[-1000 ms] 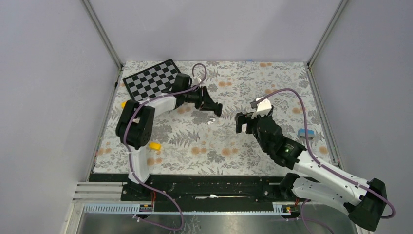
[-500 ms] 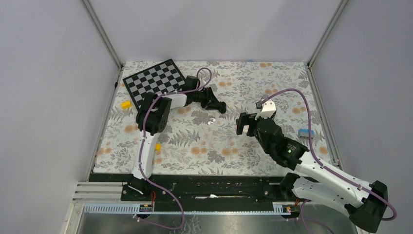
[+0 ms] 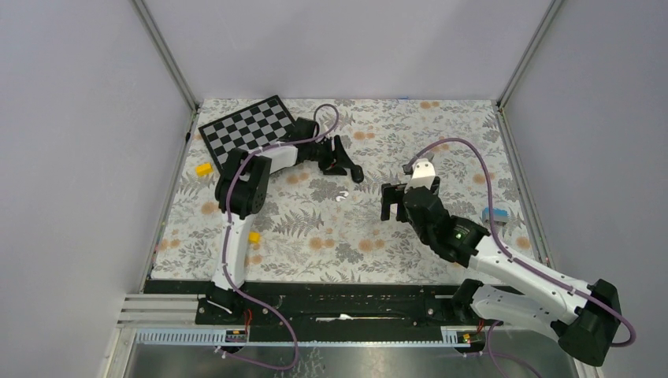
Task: Insert the wireless bluetooth earbuds into the charging case
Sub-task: Place the charging case at the center of the board, then pick up the charging case at the center of the board.
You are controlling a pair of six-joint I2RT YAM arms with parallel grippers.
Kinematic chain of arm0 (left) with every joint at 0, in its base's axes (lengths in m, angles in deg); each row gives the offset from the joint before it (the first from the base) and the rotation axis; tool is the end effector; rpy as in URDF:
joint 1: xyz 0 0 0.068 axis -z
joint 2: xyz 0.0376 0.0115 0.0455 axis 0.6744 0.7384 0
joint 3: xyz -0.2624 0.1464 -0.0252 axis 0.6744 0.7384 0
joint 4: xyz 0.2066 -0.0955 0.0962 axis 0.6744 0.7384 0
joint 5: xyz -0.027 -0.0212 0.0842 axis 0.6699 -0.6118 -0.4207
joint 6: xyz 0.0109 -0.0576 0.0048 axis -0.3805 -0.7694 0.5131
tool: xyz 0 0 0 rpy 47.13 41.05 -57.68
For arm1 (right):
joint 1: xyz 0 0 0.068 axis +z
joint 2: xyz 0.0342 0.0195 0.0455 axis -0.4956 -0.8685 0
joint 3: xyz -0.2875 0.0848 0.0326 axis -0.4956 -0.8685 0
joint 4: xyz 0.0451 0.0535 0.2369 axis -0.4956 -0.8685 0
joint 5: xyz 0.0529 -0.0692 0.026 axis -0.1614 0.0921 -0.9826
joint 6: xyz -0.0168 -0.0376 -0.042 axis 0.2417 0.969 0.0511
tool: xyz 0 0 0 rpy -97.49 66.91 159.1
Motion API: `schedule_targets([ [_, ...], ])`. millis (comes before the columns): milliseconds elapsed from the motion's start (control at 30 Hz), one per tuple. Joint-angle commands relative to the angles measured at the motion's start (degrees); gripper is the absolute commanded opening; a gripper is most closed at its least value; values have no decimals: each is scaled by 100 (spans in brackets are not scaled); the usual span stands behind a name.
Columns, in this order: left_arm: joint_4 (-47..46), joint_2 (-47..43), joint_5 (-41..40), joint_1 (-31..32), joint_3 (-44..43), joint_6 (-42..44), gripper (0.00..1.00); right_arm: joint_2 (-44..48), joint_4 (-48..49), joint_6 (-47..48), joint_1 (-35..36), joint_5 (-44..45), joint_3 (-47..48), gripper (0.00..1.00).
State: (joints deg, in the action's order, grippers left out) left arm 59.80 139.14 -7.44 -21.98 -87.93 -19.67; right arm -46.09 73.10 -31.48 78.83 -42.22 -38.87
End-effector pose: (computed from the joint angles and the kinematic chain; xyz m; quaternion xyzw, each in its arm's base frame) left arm 0.4640 -0.2068 0.1415 0.0052 0.8600 -0.4993 0.1051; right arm 0.1349 0.1215 0.3121 -0.0619 0.8119 0.1095 0.5700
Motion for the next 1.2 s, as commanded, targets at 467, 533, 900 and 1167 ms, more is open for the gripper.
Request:
schedule_targets([
  [467, 2199, -3642, -2988, -30, 881, 1403, 72, -2051, -1369, -973, -2332, -2201, 1190, 89],
  [533, 2231, -4198, -3042, -30, 1508, 1381, 73, -2262, -1168, -1023, -2341, -1790, 1157, 75],
  [900, 1946, -6594, -3338, 142, 3794, 718, 78, -3707, -1006, -1284, -2344, -1610, 1489, 77],
  [1167, 2056, -6567, -3283, 497, 3835, 1015, 79, -4081, -775, -1651, -2290, -2052, 1464, 66],
])
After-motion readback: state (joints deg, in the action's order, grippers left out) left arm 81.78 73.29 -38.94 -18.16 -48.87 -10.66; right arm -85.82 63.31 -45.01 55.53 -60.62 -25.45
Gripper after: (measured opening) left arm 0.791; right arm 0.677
